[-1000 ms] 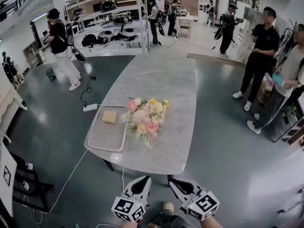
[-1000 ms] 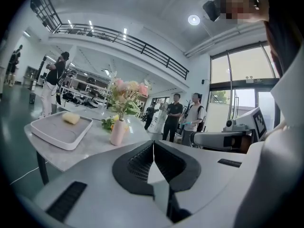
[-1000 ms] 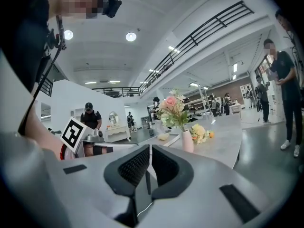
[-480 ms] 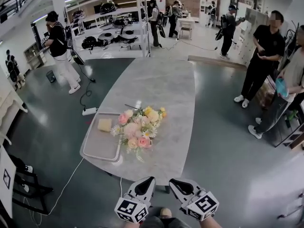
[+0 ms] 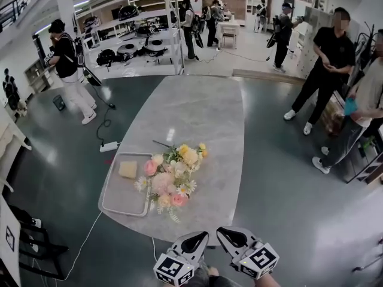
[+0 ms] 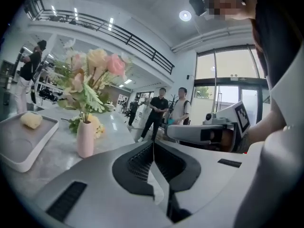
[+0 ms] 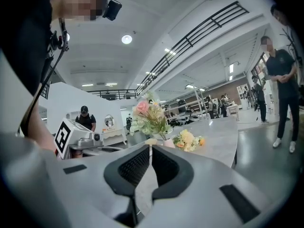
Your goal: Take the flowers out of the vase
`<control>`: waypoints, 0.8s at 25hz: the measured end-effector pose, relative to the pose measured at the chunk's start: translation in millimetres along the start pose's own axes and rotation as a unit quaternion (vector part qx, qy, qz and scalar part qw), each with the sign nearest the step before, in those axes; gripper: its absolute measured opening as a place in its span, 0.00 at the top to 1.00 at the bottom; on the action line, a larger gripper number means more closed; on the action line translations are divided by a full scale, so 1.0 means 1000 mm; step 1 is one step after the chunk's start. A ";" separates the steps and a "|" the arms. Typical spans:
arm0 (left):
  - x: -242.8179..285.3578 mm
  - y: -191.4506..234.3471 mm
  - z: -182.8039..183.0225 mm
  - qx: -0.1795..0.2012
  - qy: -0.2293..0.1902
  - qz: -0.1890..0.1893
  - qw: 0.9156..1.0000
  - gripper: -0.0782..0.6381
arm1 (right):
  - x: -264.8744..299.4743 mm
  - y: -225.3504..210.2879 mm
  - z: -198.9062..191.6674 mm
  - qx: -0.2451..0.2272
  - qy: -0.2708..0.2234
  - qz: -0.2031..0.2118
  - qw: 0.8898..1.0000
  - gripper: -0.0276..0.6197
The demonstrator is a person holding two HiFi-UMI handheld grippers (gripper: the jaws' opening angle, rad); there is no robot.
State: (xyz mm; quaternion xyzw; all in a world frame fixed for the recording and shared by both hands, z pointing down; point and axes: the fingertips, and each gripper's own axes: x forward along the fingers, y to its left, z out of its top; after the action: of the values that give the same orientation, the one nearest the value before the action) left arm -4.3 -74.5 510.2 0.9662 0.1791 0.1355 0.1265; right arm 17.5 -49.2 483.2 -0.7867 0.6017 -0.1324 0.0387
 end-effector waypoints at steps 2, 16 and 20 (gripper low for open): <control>0.006 -0.002 -0.002 0.009 0.010 -0.021 1.000 0.87 | 0.004 -0.003 0.001 -0.004 0.004 0.001 1.000 0.91; 0.033 0.010 -0.004 -0.002 0.017 -0.008 1.000 0.87 | 0.033 -0.023 0.008 -0.054 0.026 0.029 0.998 0.91; 0.036 0.021 0.001 -0.017 -0.010 0.065 0.998 0.87 | 0.040 -0.023 0.011 -0.070 0.037 0.083 0.993 0.91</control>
State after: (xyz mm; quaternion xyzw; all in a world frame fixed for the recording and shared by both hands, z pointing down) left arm 35.2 -80.1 523.8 0.9748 0.1124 0.1364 0.1359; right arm 51.5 -82.8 484.0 -0.7296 0.6736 -0.1151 -0.0275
